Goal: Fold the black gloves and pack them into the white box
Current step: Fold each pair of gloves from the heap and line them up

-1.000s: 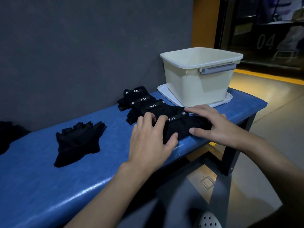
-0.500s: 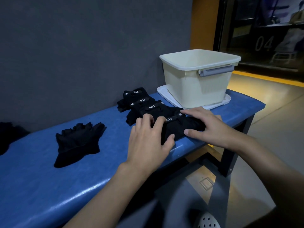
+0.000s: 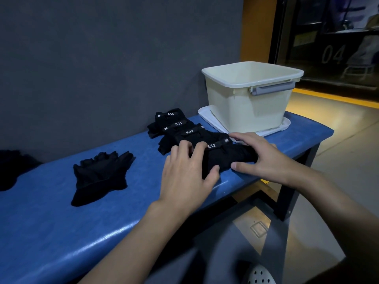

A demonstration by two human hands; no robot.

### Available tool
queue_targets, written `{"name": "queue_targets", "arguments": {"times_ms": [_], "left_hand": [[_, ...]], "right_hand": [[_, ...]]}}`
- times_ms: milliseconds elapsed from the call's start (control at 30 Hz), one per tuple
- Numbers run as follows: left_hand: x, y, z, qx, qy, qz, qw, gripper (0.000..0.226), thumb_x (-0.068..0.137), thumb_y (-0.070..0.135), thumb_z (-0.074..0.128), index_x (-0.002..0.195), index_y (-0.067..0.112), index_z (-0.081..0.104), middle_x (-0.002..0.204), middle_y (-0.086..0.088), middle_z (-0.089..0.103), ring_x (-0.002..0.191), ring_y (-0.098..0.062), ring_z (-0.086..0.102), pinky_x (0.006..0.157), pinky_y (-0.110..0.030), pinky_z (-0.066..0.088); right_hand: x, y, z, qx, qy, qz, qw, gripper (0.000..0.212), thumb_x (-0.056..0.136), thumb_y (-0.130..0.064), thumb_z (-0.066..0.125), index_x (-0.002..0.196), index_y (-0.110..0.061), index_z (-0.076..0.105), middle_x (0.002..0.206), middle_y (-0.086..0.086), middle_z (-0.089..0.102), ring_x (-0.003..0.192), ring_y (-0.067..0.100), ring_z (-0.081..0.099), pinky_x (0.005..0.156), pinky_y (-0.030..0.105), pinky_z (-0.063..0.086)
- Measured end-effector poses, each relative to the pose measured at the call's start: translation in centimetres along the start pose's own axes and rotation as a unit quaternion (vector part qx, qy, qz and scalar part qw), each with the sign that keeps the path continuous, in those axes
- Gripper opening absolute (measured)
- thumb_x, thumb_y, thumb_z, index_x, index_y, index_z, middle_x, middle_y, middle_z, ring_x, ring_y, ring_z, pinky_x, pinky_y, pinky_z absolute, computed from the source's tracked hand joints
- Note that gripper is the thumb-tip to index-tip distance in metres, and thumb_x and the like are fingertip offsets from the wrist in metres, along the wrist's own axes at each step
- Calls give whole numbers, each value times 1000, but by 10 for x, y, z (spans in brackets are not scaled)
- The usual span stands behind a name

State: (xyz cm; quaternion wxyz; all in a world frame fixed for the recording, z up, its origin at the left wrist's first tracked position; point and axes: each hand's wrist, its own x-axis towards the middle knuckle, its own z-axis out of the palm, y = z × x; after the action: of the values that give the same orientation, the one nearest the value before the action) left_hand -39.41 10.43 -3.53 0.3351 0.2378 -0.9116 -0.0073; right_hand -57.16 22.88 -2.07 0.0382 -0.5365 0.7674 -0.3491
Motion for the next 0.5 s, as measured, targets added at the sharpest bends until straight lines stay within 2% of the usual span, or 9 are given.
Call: {"name": "queue_targets", "arguments": {"times_ms": [133, 300, 433, 500], "left_hand": [[0, 3, -4, -9, -6, 2, 1000, 51, 86, 52, 56, 128, 24, 50, 114, -1, 48, 99, -23, 47, 83, -40, 47], [0, 2, -16, -11, -7, 3, 1000, 51, 87, 52, 55, 129, 24, 49, 114, 1, 48, 99, -21, 46, 85, -38, 45], [-2, -17, -37, -1, -13, -11, 1000, 42, 92, 47, 53, 127, 23, 51, 112, 3, 53, 101, -21, 48, 87, -38, 44], [-7, -35, -52, 19, -22, -27, 999, 36, 95, 44, 50, 123, 22, 54, 112, 4, 56, 105, -20, 51, 91, -38, 43]], "right_hand": [[-6, -2, -4, 10, 0, 5, 1000, 72, 81, -41, 74, 141, -46, 35, 139, -18, 42, 134, 5, 35, 113, 39, 19], [-9, -10, -10, -17, 20, -4, 1000, 68, 81, -42, 72, 140, -46, 38, 140, -16, 42, 132, 9, 34, 112, 39, 20], [-7, -34, -1, -81, 79, -61, 992, 60, 80, -49, 63, 137, -39, 47, 133, -15, 45, 127, 9, 29, 97, 30, 17], [-5, -53, 11, -95, 70, -107, 987, 59, 78, -49, 55, 135, -37, 50, 130, -18, 45, 125, 8, 31, 95, 28, 17]]}}
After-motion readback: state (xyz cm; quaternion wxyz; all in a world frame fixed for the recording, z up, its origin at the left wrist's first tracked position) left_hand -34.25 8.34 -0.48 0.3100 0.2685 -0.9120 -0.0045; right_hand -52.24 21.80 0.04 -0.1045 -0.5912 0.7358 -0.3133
